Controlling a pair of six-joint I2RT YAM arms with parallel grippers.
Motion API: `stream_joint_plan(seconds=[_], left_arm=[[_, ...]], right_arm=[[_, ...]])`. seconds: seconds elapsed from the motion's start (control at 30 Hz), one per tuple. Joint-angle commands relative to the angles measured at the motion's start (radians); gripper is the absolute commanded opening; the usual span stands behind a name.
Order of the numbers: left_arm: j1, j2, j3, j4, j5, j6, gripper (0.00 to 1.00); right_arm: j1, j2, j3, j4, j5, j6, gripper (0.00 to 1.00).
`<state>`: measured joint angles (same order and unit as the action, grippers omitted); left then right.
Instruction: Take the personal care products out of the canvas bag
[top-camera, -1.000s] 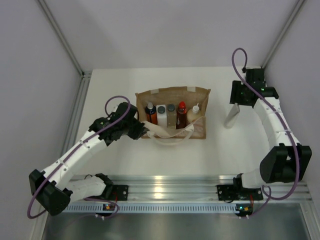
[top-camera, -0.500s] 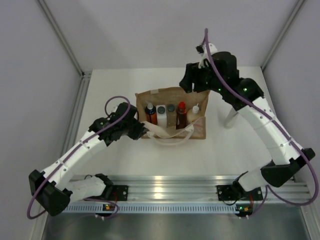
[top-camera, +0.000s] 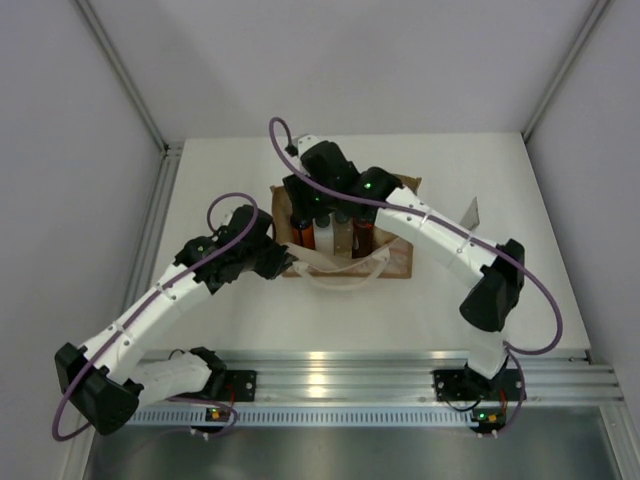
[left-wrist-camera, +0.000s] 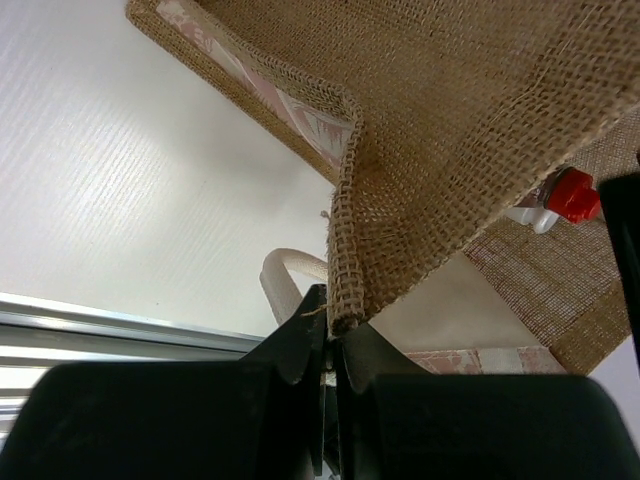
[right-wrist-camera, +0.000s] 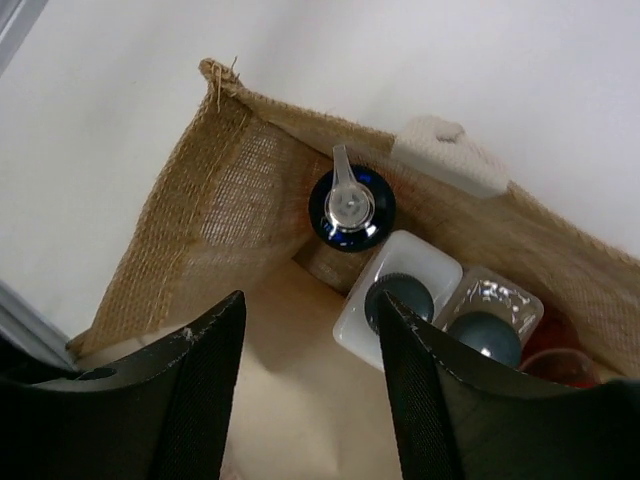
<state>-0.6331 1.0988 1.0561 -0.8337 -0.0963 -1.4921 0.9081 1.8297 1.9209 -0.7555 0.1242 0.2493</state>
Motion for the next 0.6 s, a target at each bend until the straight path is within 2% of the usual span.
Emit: stream_joint_plan(seconds=[0.0,0.3,0.57], left_arm=[[0.000,-0.019,-0.004,-0.033,-0.022,-0.031,0.00],[0.000,-0.017,-0.010,-0.033,-0.006,-0.040,0.00],[0.000,-0.031,-0.010,-0.033,-0.008,-0.036,0.00]], right_arm=[[0.011,0.061,0.084,0.041,0.026,-0.068,0.53],[0.009,0.190,0.128,0.097,0.057,-0.192,0.51],[0.002,0.253,0.148,0.137,0.060,-0.199,0.47]])
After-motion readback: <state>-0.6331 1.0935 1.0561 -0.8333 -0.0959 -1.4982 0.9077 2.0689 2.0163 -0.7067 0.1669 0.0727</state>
